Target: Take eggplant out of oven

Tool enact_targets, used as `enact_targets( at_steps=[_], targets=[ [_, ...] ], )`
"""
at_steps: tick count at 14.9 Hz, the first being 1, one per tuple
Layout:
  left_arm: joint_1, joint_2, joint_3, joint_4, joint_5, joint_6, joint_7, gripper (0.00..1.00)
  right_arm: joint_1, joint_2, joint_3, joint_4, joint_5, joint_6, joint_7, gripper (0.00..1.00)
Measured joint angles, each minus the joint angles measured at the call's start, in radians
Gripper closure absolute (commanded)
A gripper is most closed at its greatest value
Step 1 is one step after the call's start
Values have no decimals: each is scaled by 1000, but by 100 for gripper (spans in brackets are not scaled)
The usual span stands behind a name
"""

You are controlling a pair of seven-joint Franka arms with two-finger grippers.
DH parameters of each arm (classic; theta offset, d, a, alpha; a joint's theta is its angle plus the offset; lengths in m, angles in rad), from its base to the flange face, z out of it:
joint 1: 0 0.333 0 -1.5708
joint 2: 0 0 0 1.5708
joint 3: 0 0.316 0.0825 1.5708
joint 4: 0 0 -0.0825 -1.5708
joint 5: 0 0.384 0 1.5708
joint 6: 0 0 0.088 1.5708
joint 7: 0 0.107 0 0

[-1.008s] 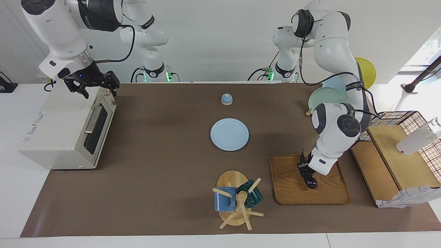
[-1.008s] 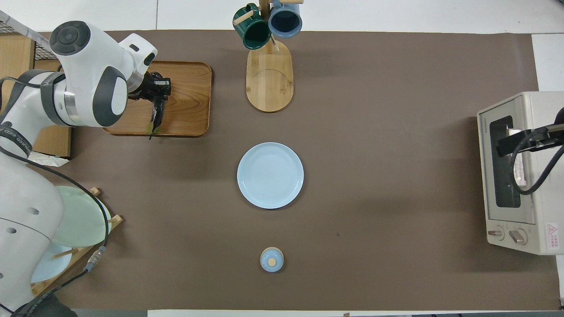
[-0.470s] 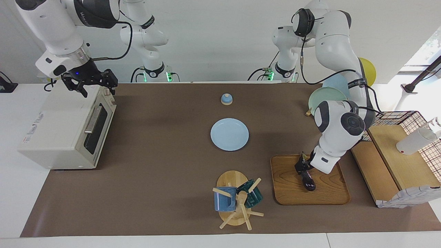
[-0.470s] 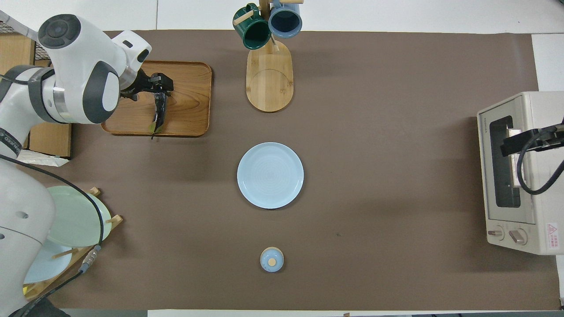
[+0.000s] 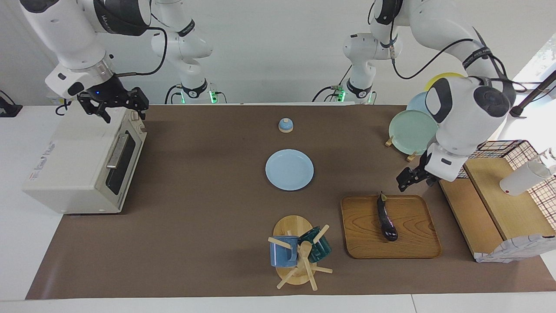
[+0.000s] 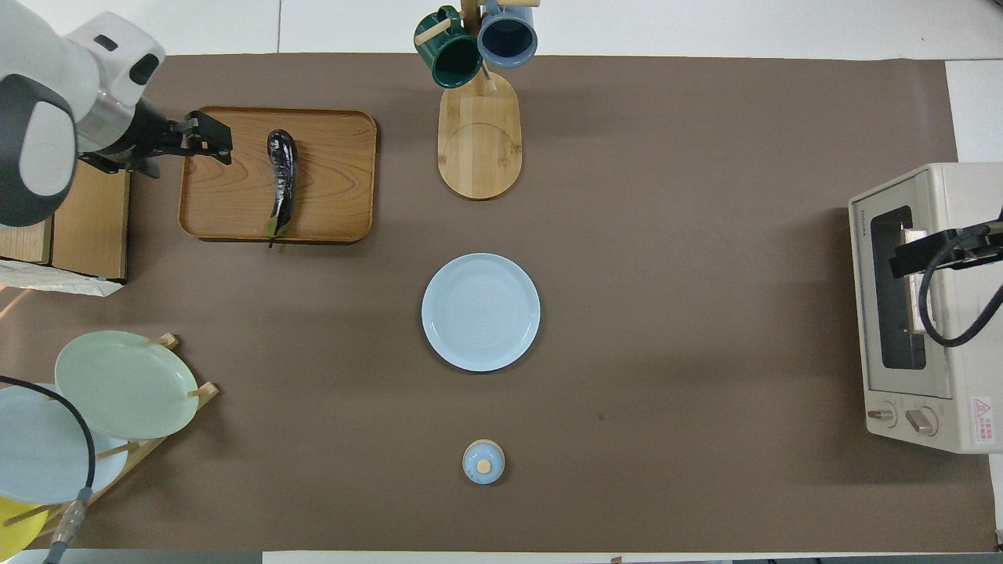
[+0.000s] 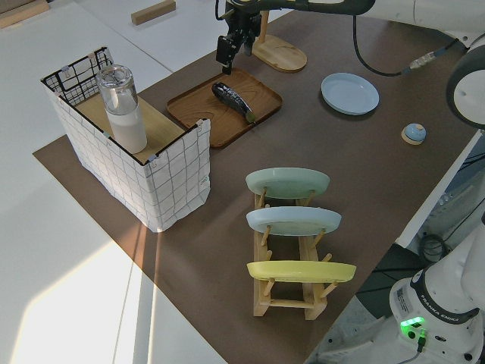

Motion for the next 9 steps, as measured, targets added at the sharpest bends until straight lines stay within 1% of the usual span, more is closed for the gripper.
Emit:
enact_targets(
  at_steps=[3, 5, 6, 9],
  targets=[
    [2, -100, -2, -5, 0, -98, 0, 0, 0, 0, 0, 0, 0, 0, 0, 0],
    [2, -169, -6, -33, 0, -144, 1, 0, 0, 0, 0, 1, 0, 0, 0, 0],
    [1, -206, -8, -64, 0, -155, 1, 0, 0, 0, 0, 1, 0, 0, 0, 0],
    [-4, -312, -12, -206, 0, -155, 1, 0, 0, 0, 1, 2, 0, 0, 0, 0]
  ],
)
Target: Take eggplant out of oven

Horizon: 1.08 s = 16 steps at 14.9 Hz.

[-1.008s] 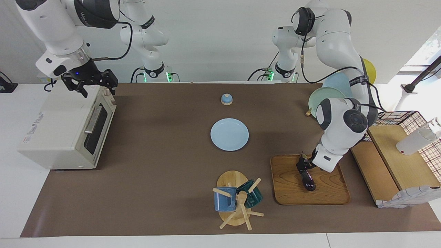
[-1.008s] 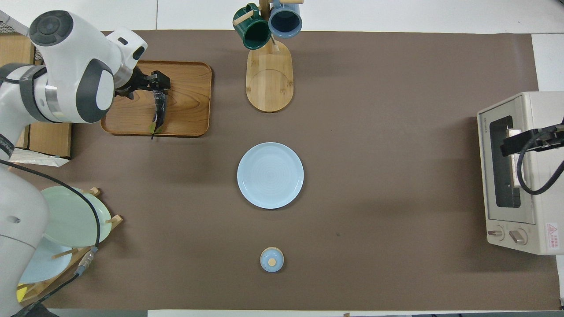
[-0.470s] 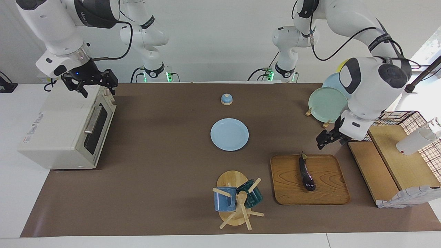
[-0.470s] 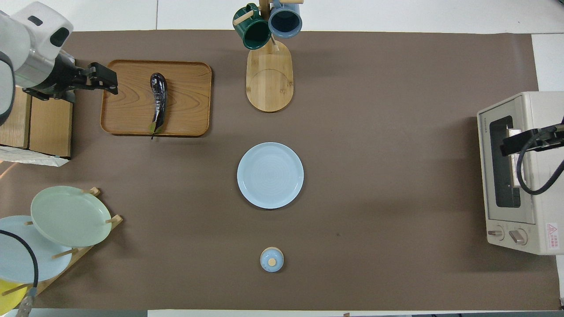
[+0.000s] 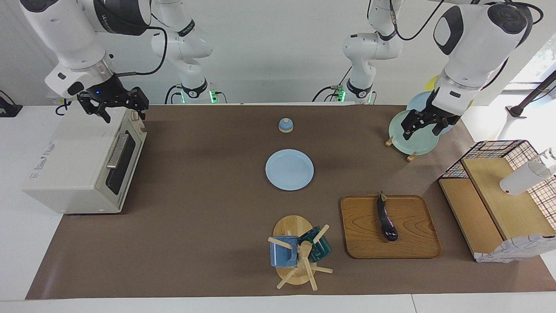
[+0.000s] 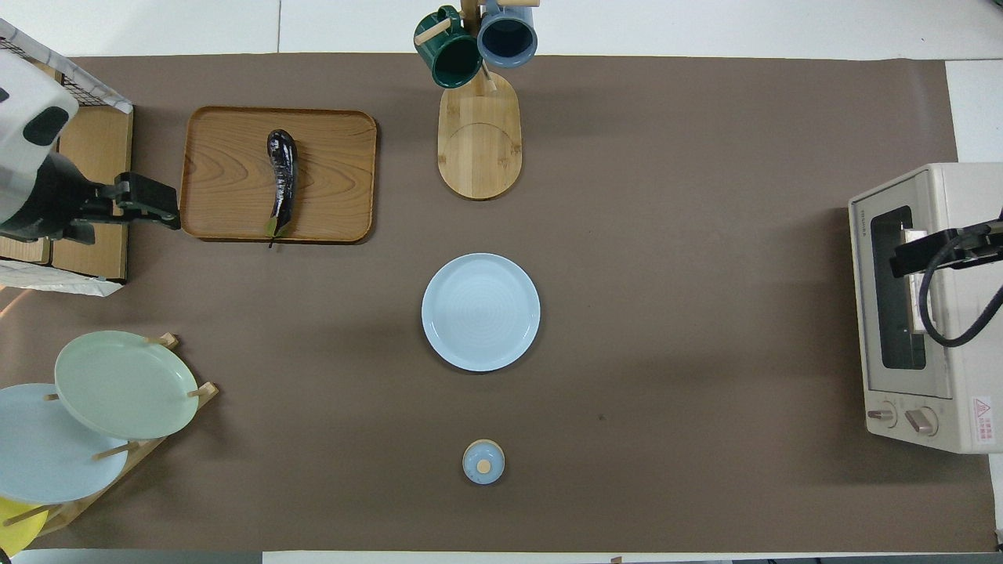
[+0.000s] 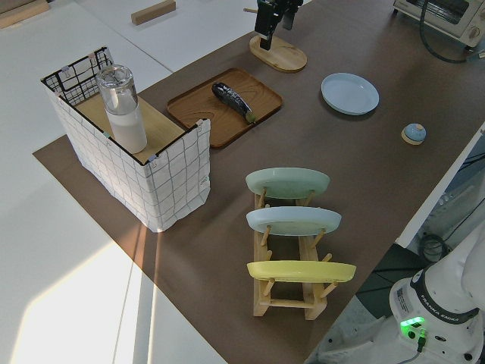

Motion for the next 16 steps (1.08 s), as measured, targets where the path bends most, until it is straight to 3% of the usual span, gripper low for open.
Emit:
enact_targets(
  at_steps=[3, 7, 11, 16],
  targets=[
    [0, -41, 0, -57, 0, 0, 1, 0, 0, 0, 0, 0, 0, 0, 0, 0],
    [40, -43, -25, -29, 0, -34, 12, 0, 1, 0, 1, 1, 0, 0, 0, 0],
    [139, -43, -126, 2, 0, -79, 18, 0, 1, 0, 1, 1, 0, 0, 0, 0],
    [98, -40, -76, 2, -25, -94, 19, 0, 1, 0, 2, 1, 0, 0, 0, 0]
  ],
)
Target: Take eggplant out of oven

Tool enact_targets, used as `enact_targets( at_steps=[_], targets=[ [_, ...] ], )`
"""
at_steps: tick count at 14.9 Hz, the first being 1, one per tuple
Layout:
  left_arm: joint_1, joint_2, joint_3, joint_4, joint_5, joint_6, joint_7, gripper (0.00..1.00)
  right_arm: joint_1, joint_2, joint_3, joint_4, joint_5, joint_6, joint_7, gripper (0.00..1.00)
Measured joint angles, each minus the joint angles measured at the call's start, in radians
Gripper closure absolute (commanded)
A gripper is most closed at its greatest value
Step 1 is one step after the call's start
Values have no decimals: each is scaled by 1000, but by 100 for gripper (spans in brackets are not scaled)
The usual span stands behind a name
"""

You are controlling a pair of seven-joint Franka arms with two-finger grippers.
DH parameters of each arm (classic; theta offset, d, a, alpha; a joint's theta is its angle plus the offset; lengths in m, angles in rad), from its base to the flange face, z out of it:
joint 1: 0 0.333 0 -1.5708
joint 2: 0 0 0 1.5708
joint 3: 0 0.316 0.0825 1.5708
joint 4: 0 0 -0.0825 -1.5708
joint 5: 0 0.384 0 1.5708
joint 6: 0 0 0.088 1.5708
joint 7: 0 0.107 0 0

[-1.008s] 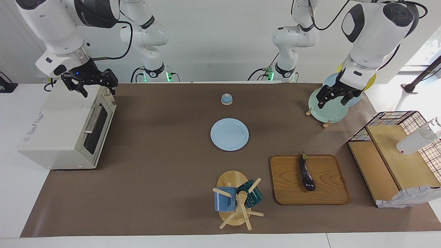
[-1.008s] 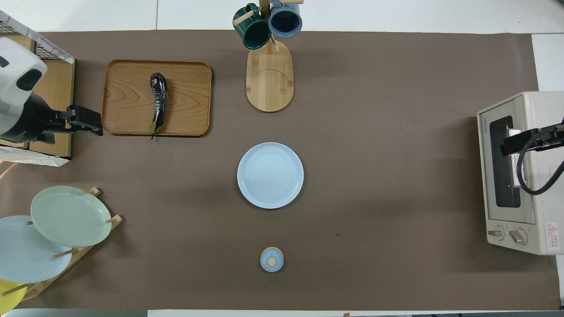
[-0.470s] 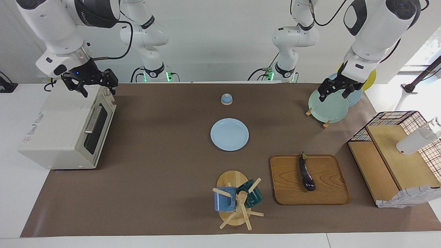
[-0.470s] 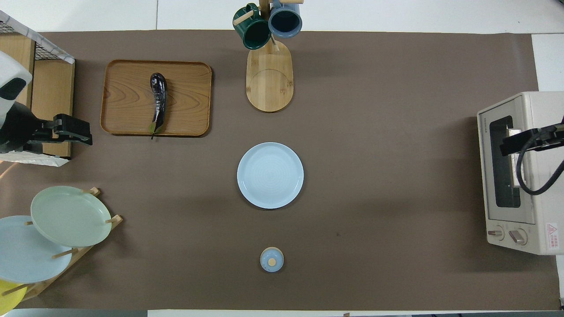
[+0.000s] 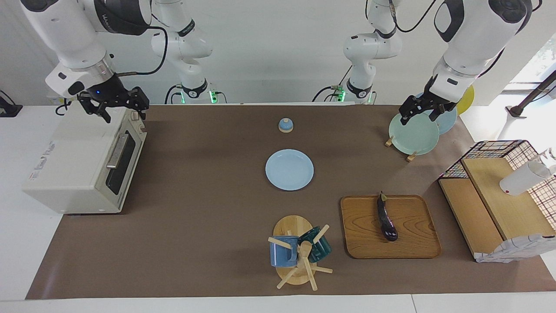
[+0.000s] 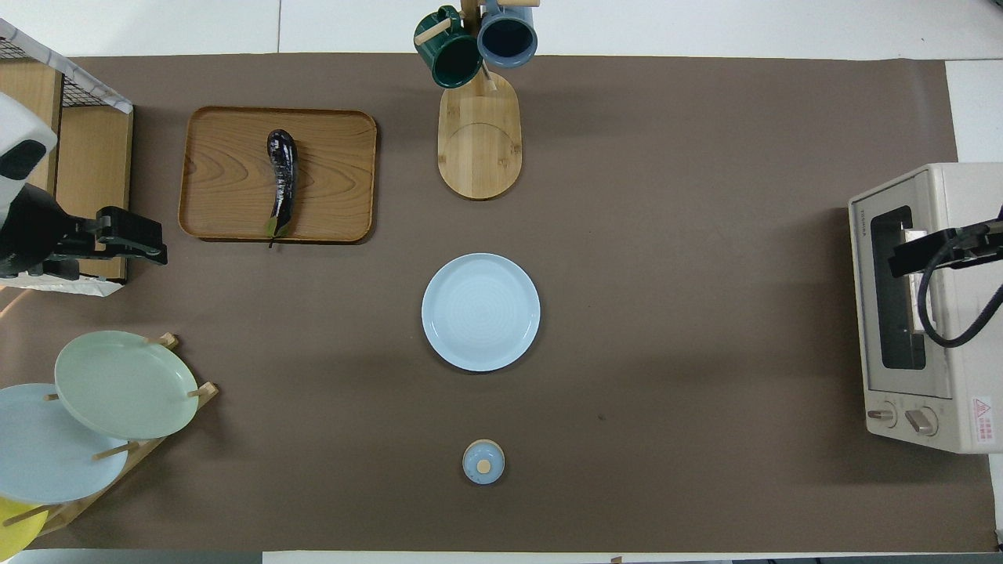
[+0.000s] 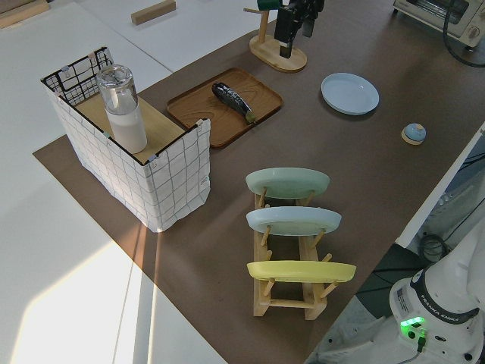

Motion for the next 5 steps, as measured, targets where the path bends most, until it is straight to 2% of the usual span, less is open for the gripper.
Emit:
enact_targets(
  at_steps=[5],
  targets=[
    [-1, 0, 6, 0, -3, 0, 3, 0, 0, 0, 0, 0, 0, 0, 0, 0]
  ],
)
